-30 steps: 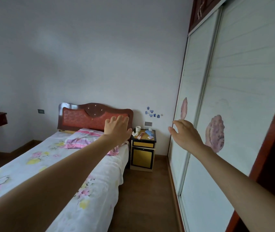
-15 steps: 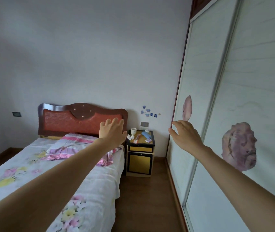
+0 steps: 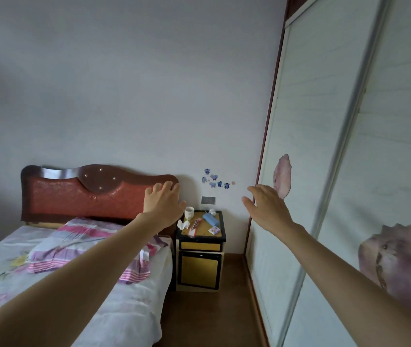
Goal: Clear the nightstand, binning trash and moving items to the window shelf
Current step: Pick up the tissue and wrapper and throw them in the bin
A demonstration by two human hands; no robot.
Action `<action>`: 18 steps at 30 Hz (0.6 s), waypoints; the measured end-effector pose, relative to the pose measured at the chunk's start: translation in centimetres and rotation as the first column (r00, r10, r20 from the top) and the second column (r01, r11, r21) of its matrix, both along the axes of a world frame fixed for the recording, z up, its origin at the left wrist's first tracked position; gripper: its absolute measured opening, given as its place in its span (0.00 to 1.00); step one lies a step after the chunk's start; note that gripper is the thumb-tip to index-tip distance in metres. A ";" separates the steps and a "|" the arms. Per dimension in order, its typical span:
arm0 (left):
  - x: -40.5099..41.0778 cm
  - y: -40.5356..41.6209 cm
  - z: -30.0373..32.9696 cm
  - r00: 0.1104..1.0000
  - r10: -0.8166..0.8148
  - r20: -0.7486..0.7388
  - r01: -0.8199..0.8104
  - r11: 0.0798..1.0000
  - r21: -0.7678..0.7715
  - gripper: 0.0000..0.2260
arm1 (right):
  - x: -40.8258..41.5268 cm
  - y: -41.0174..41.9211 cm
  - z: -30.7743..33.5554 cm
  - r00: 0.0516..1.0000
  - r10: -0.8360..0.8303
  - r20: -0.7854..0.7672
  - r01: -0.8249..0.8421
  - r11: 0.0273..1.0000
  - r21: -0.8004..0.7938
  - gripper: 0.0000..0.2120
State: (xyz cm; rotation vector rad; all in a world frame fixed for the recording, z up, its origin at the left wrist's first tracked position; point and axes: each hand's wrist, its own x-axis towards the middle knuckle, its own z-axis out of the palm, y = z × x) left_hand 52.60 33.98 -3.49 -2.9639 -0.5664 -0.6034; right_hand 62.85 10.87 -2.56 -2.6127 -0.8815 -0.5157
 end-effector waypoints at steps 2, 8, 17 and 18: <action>3.6 0.9 0.2 1.000 0.004 -0.003 -0.004 1.000 -0.013 0.23 | 3.4 1.1 0.1 1.000 0.009 -0.006 -0.009 1.000 -0.009 0.22; 12.8 3.5 -1.8 1.000 0.007 -0.027 -0.008 0.999 -0.038 0.22 | 12.9 4.2 -1.6 0.999 0.024 -0.036 -0.025 0.999 -0.032 0.22; 25.3 10.4 -6.6 0.995 0.020 -0.094 -0.025 0.998 -0.058 0.24 | 25.8 10.9 -7.0 0.996 0.017 -0.084 -0.024 0.995 -0.092 0.21; 26.8 11.5 -7.1 0.995 0.017 -0.097 -0.022 0.998 -0.057 0.24 | 27.3 12.0 -7.6 0.996 0.015 -0.088 -0.023 0.996 -0.090 0.21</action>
